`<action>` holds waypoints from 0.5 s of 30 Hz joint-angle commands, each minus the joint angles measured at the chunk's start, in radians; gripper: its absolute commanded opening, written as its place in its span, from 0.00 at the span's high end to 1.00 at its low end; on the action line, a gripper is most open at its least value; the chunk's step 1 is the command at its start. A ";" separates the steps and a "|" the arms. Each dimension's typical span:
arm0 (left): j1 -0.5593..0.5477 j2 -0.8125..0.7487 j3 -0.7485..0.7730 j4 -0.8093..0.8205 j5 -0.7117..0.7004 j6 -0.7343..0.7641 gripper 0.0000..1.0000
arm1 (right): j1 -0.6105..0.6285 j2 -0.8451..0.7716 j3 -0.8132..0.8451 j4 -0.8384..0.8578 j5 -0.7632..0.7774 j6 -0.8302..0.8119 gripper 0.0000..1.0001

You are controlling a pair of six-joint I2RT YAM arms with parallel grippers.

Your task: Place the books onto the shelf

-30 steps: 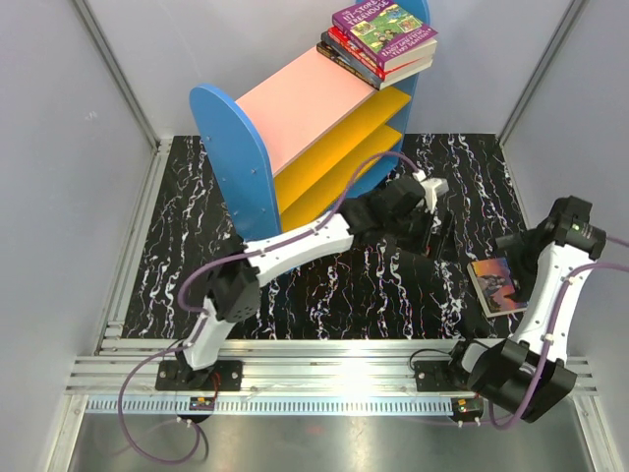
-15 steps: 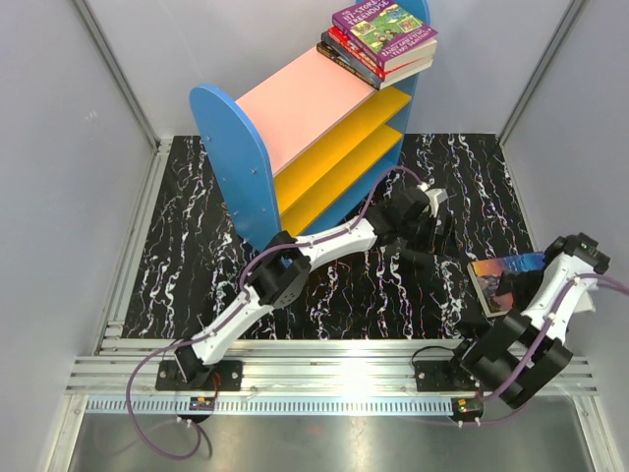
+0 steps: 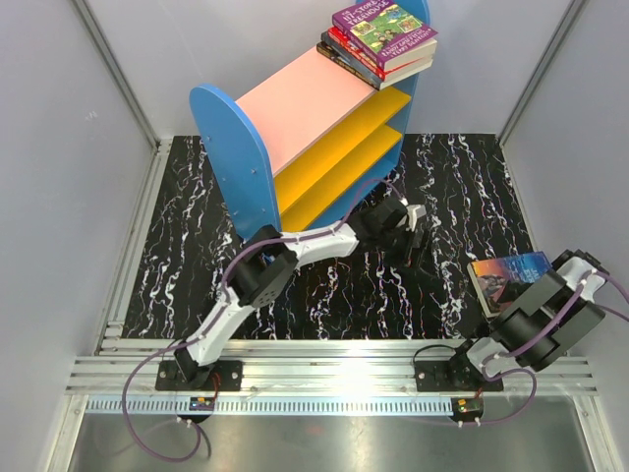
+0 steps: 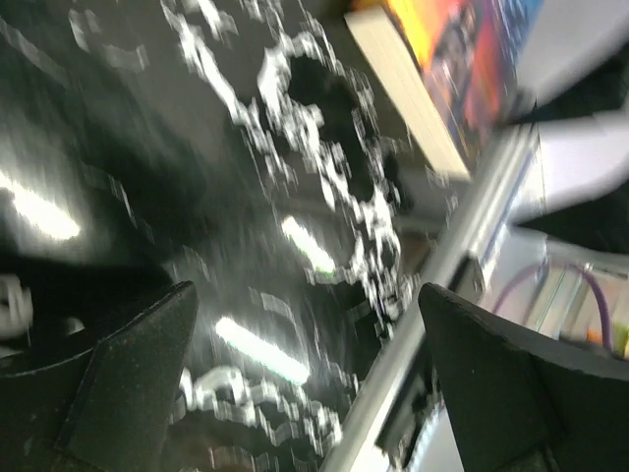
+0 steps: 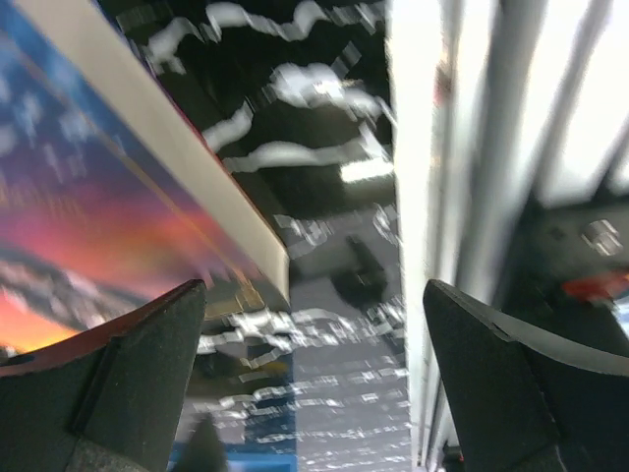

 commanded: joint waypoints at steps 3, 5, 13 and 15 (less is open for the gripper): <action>0.021 -0.238 -0.178 0.030 0.052 0.080 0.01 | -0.006 0.111 -0.021 0.223 -0.026 0.021 0.00; 0.025 -0.283 -0.217 0.016 0.051 0.087 0.01 | -0.006 0.154 -0.001 0.266 -0.038 0.016 0.00; 0.027 -0.370 -0.360 -0.015 0.054 0.091 0.02 | -0.006 0.186 0.148 0.249 -0.064 -0.030 0.06; 0.024 -0.375 -0.361 -0.018 0.054 0.085 0.02 | -0.006 0.160 0.191 0.235 -0.075 -0.036 0.07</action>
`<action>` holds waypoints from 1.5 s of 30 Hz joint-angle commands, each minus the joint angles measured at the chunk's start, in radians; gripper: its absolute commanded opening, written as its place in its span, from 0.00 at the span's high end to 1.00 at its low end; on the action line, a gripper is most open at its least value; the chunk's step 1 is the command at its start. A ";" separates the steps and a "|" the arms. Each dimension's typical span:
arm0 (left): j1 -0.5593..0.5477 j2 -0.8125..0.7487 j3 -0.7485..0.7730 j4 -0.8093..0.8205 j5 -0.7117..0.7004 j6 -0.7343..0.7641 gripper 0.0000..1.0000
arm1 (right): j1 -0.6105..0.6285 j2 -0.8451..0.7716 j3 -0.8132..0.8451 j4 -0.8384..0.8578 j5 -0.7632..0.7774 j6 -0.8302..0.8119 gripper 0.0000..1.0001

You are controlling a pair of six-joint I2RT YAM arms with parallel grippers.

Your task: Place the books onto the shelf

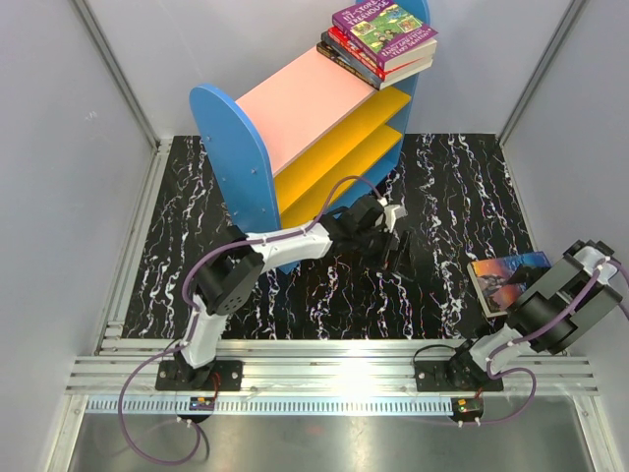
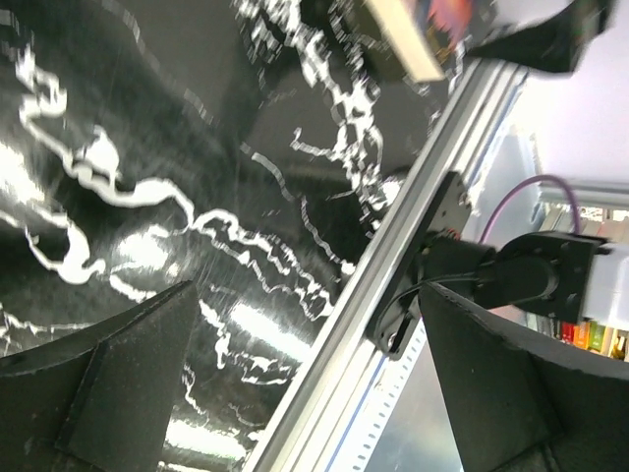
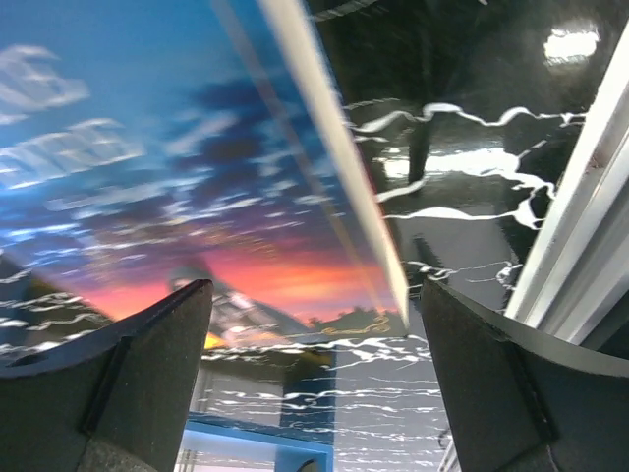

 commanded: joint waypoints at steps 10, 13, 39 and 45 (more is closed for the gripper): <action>-0.015 0.012 0.088 -0.092 0.028 0.030 0.04 | 0.000 -0.035 0.212 0.024 0.055 -0.092 0.05; -0.019 0.021 0.106 -0.119 0.026 0.039 0.04 | 0.000 -0.052 0.200 0.015 0.072 -0.132 0.02; -0.038 -0.080 -0.015 -0.235 -0.029 0.102 0.05 | -0.001 0.063 0.008 0.291 -0.056 -0.072 0.00; -0.059 -0.063 -0.010 -0.221 -0.028 0.090 0.06 | -0.001 0.061 0.139 0.230 -0.071 -0.080 0.00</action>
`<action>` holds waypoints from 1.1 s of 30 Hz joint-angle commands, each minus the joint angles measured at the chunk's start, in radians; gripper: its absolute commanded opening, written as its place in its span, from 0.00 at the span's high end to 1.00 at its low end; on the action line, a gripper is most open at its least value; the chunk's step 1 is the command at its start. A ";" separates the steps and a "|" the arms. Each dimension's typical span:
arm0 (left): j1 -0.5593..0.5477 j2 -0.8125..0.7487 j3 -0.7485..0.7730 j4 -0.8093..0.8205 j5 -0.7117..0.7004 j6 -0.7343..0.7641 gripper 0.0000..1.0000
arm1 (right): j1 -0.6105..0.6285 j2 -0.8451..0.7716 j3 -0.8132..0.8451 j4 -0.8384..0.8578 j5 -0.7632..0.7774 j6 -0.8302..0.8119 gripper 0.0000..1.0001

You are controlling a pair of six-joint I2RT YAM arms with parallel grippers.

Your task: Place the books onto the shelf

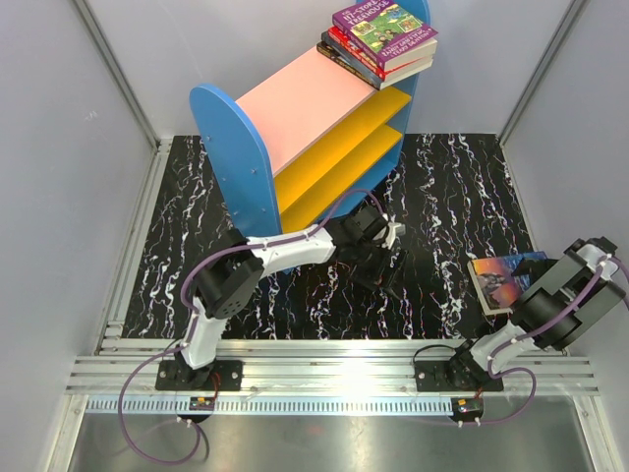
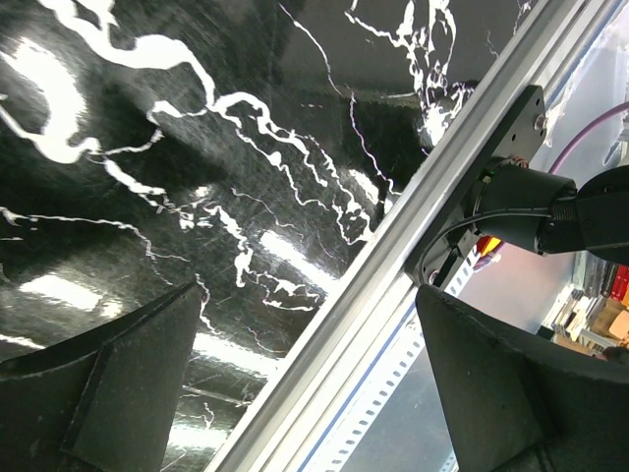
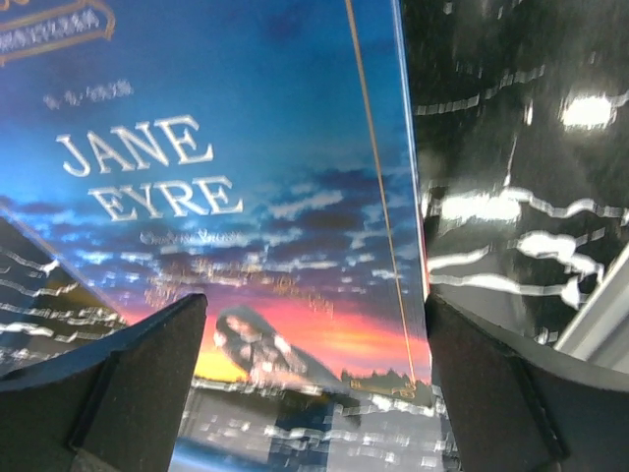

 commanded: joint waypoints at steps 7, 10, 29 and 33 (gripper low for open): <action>-0.043 -0.024 0.030 0.011 -0.004 -0.010 0.06 | -0.008 0.028 0.190 0.099 -0.062 -0.012 0.01; -0.048 -0.024 0.033 0.003 -0.009 -0.009 0.06 | -0.008 0.037 0.179 0.113 -0.067 -0.012 0.02; -0.101 -0.051 -0.043 0.000 -0.029 -0.026 0.08 | -0.006 -0.031 0.196 0.294 -0.096 0.002 0.75; -0.118 -0.071 -0.063 -0.001 -0.035 -0.033 0.08 | -0.006 -0.055 0.186 0.363 -0.079 0.005 0.90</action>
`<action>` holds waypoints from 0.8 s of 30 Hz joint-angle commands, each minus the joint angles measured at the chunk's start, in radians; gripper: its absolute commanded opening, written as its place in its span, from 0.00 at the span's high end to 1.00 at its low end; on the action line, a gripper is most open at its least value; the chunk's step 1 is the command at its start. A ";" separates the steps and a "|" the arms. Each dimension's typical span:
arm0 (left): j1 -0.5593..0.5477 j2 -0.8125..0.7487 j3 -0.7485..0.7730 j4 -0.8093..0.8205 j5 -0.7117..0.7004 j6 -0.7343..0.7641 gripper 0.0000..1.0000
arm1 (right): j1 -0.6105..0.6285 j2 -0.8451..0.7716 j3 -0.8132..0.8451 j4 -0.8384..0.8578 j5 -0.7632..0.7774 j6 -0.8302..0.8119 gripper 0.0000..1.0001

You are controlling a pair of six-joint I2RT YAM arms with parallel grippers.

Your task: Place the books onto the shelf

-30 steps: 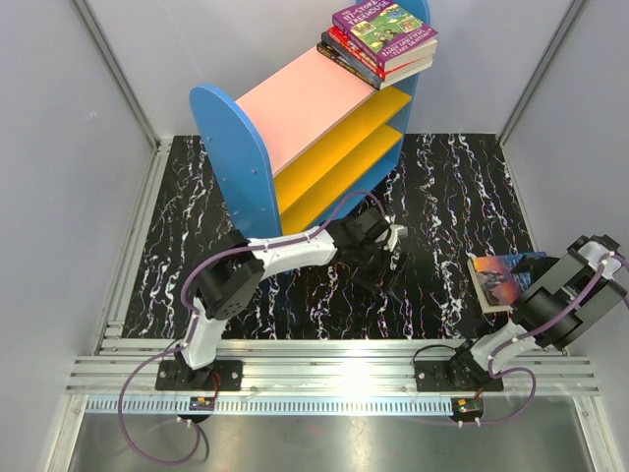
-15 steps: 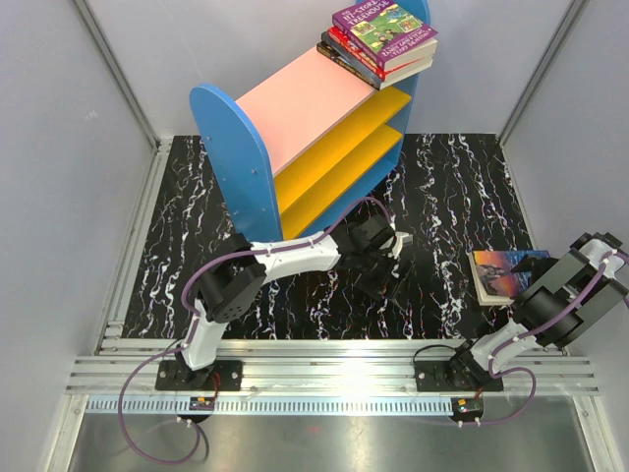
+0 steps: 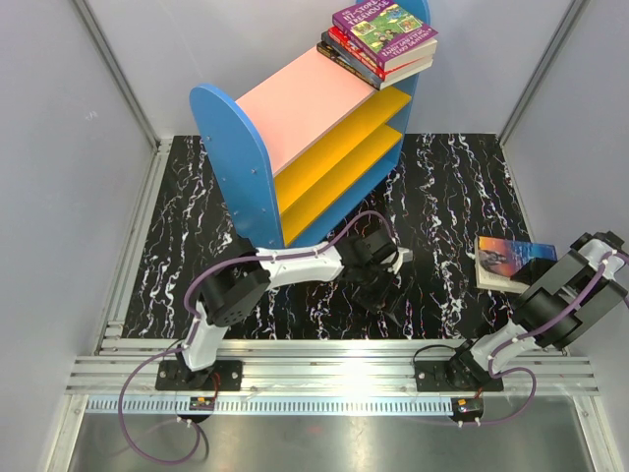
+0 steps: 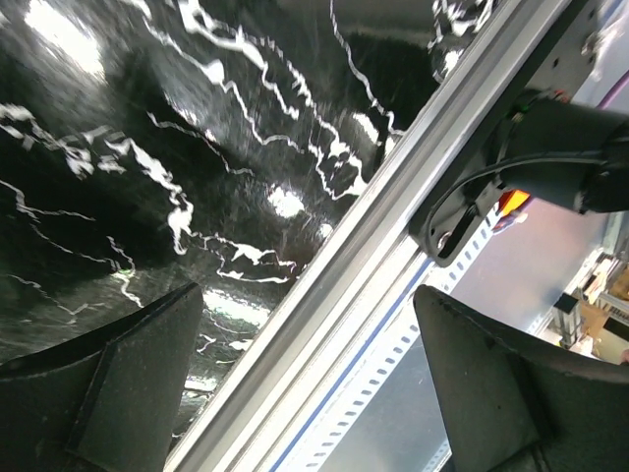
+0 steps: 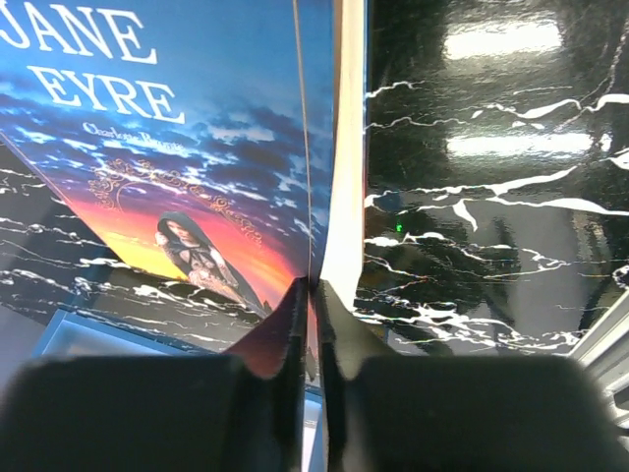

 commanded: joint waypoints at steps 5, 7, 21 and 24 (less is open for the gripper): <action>-0.022 -0.127 -0.058 0.022 -0.029 -0.026 0.08 | -0.006 -0.084 0.057 0.525 0.071 -0.075 1.00; -0.022 -0.155 -0.089 0.028 -0.037 -0.034 0.08 | -0.006 -0.085 0.060 0.539 0.062 -0.072 1.00; 0.009 -0.244 -0.129 0.086 -0.093 -0.117 0.09 | 0.135 -0.419 -0.003 0.343 -0.083 -0.026 1.00; 0.068 -0.276 -0.198 0.164 -0.078 -0.179 0.08 | 0.211 -0.472 0.011 0.237 -0.077 -0.035 1.00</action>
